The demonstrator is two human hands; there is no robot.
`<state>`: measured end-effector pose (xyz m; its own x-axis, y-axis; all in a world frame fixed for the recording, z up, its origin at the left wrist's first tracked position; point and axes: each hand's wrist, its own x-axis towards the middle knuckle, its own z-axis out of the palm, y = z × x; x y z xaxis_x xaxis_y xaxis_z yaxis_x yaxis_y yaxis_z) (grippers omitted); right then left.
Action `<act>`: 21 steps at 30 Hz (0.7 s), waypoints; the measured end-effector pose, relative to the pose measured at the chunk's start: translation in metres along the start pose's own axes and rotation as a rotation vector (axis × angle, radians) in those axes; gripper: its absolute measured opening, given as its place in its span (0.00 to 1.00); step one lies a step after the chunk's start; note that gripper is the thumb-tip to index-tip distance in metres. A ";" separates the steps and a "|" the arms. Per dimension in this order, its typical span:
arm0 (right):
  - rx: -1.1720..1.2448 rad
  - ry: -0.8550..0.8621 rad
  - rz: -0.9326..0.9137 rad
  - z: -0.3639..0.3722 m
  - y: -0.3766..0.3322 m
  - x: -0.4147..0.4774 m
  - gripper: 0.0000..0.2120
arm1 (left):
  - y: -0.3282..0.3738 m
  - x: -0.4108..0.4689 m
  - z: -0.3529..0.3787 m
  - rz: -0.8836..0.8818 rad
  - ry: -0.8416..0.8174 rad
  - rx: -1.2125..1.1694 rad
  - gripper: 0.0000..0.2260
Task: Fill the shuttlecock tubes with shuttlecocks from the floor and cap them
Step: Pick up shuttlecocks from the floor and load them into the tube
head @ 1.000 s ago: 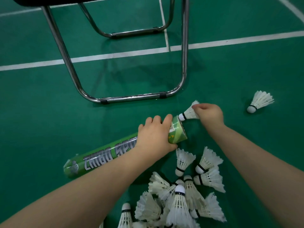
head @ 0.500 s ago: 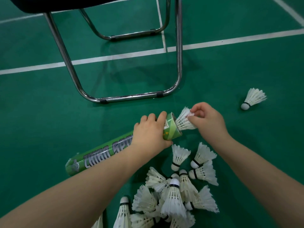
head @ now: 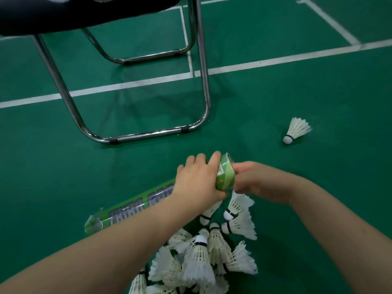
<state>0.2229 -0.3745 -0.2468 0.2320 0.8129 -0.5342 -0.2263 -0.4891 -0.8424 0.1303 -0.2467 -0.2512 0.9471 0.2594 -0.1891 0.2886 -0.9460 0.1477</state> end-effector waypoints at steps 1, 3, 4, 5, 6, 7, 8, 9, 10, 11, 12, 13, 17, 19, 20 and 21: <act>0.015 -0.041 0.008 -0.003 0.000 -0.004 0.20 | 0.006 0.001 0.000 0.024 0.001 0.003 0.36; 0.010 -0.086 0.017 -0.006 -0.001 -0.010 0.17 | 0.016 0.004 0.000 0.064 -0.001 0.011 0.36; 0.005 -0.097 0.018 -0.007 -0.001 -0.013 0.16 | 0.020 0.005 0.000 0.078 -0.005 0.019 0.36; 0.010 -0.100 0.014 -0.006 -0.001 -0.016 0.14 | 0.023 0.007 0.001 0.088 -0.009 0.029 0.37; 0.025 -0.088 0.006 -0.006 0.000 -0.019 0.13 | 0.025 0.008 0.002 0.097 -0.014 0.041 0.37; 0.046 -0.061 -0.001 -0.005 0.002 -0.021 0.11 | 0.028 0.008 0.003 0.106 -0.018 0.052 0.37; 0.067 -0.016 -0.010 -0.004 0.005 -0.024 0.10 | 0.030 0.009 0.003 0.114 -0.020 0.062 0.37; 0.079 0.038 -0.020 -0.003 0.009 -0.026 0.09 | 0.034 0.011 0.004 0.123 -0.021 0.069 0.37; 0.083 0.099 -0.031 -0.003 0.015 -0.027 0.08 | 0.038 0.012 0.005 0.132 -0.024 0.071 0.38; 0.083 0.167 -0.041 -0.003 0.020 -0.028 0.08 | 0.042 0.014 0.005 0.144 -0.026 0.069 0.37; 0.091 0.242 -0.053 -0.004 0.024 -0.029 0.08 | 0.047 0.017 0.006 0.154 -0.024 0.064 0.37; 0.108 0.326 -0.066 -0.007 0.028 -0.030 0.08 | 0.051 0.021 0.006 0.161 -0.019 0.055 0.37; 0.165 0.700 -0.174 -0.030 0.037 -0.036 0.06 | 0.061 0.038 0.010 0.150 -0.015 0.029 0.39; 0.114 0.903 -0.184 -0.051 0.045 -0.037 0.09 | 0.062 0.043 0.014 0.135 -0.030 0.031 0.39; 0.082 0.976 -0.157 -0.063 0.051 -0.036 0.09 | 0.061 0.045 0.015 0.132 -0.032 0.033 0.39; 0.059 1.024 -0.113 -0.074 0.057 -0.034 0.09 | 0.060 0.046 0.016 0.129 -0.029 0.033 0.39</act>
<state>0.2723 -0.4533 -0.2816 0.9430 0.1808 -0.2793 -0.1928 -0.3873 -0.9016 0.1892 -0.2946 -0.2668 0.9714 0.1299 -0.1990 0.1596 -0.9771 0.1410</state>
